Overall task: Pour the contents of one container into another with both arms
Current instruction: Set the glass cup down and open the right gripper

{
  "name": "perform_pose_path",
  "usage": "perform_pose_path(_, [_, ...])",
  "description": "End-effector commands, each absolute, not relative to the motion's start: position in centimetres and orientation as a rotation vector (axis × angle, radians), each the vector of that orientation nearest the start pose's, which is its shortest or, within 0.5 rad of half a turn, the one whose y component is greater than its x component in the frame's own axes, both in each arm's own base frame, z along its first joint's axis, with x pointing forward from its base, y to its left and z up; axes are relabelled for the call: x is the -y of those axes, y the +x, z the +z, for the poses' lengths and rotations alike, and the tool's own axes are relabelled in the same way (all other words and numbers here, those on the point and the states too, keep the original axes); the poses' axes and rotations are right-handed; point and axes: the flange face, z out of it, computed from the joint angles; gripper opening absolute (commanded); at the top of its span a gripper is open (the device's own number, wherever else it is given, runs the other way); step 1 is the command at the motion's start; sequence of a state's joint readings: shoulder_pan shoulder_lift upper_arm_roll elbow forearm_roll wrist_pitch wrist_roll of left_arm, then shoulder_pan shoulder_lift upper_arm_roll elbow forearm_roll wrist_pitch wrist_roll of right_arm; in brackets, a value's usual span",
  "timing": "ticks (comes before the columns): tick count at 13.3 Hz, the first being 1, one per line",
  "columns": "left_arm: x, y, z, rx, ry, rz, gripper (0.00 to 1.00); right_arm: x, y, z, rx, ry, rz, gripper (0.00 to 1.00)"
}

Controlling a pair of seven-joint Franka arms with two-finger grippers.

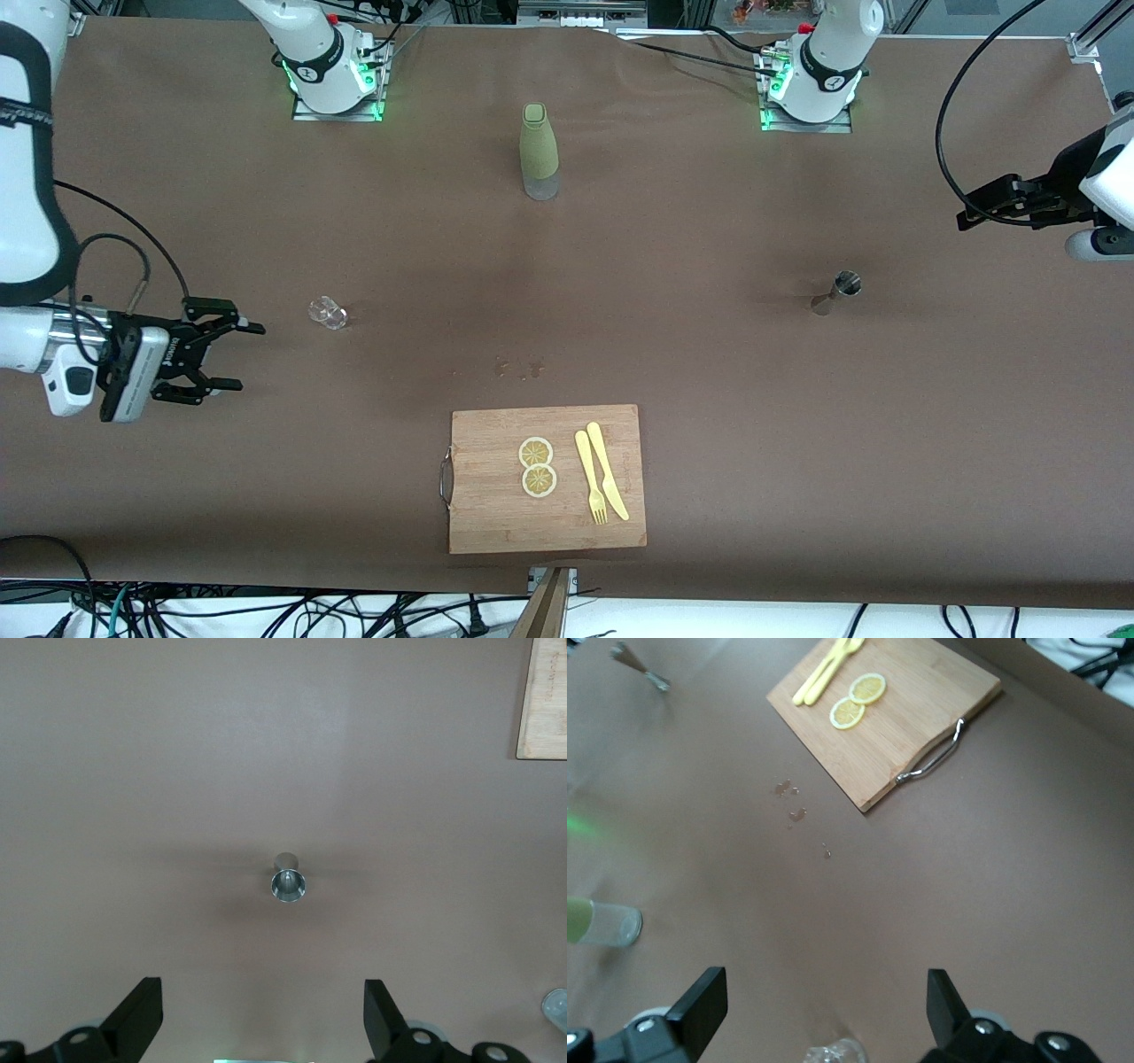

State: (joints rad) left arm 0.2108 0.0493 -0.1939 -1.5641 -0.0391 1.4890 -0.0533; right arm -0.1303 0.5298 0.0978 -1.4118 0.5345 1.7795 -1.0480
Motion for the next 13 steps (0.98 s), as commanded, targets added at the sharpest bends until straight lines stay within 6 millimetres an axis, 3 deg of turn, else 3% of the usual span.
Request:
perform_pose_path(1, [-0.7, 55.8, 60.3, 0.101, -3.15, 0.18, 1.0, -5.4, 69.2, 42.0, 0.902, -2.525, -0.096, 1.0])
perform_pose_path(3, [-0.7, 55.8, 60.3, 0.101, -3.15, 0.18, 1.0, -8.1, 68.8, 42.8, 0.735, -2.635, -0.025, 1.0])
perform_pose_path(6, [-0.7, 55.8, 60.4, 0.101, -3.149, 0.178, 1.0, -9.8, 68.2, 44.4, 0.438, -2.781, 0.046, 1.0])
perform_pose_path(10, [-0.7, 55.8, 60.4, 0.1, -3.151, 0.178, 1.0, -8.0, 65.3, 48.0, 0.475, -3.022, 0.218, 1.0])
perform_pose_path(13, [-0.6, 55.8, 60.4, 0.098, -3.153, 0.178, 1.0, -6.6, 63.5, 51.1, 0.466, -3.048, 0.269, 1.0])
